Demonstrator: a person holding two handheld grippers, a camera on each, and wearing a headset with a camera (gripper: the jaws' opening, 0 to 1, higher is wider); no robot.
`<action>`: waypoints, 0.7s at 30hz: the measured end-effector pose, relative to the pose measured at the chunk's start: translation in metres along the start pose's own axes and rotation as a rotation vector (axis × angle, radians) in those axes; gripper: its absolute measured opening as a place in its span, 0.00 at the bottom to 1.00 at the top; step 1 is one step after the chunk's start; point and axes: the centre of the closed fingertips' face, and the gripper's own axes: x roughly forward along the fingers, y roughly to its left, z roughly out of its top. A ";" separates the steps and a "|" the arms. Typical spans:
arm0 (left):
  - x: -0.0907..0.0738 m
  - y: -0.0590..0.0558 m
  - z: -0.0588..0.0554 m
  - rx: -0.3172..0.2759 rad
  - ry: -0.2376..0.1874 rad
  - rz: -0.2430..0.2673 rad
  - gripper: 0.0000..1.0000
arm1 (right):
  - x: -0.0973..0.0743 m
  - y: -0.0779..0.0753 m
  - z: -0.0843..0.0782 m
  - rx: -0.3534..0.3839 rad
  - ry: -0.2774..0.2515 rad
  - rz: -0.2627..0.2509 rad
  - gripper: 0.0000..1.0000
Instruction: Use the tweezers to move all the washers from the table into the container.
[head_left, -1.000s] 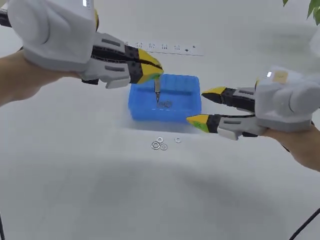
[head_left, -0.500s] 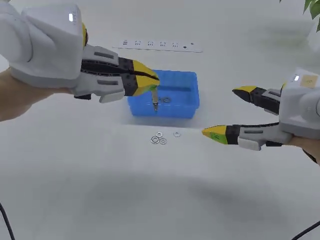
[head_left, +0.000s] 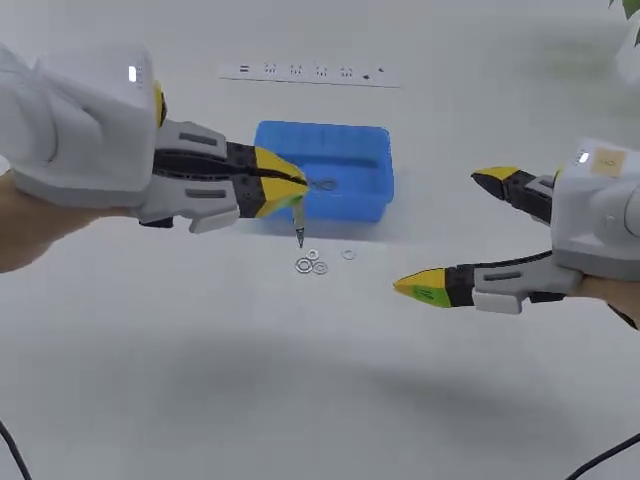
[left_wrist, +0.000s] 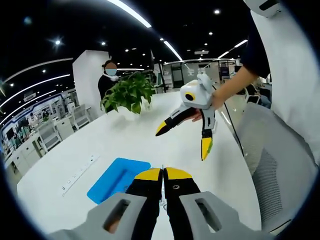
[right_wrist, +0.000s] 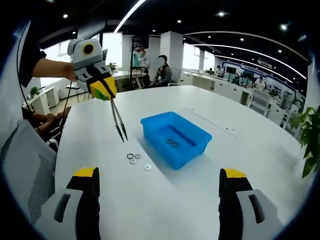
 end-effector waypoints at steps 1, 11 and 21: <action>0.001 -0.001 -0.003 -0.004 0.004 -0.001 0.05 | 0.000 0.001 0.001 0.000 -0.004 0.006 1.00; 0.006 -0.001 -0.017 -0.025 0.014 -0.020 0.05 | 0.004 0.006 -0.009 0.030 0.009 0.027 1.00; 0.016 -0.002 -0.025 -0.047 0.021 -0.057 0.05 | 0.008 0.012 -0.016 0.078 0.006 0.045 1.00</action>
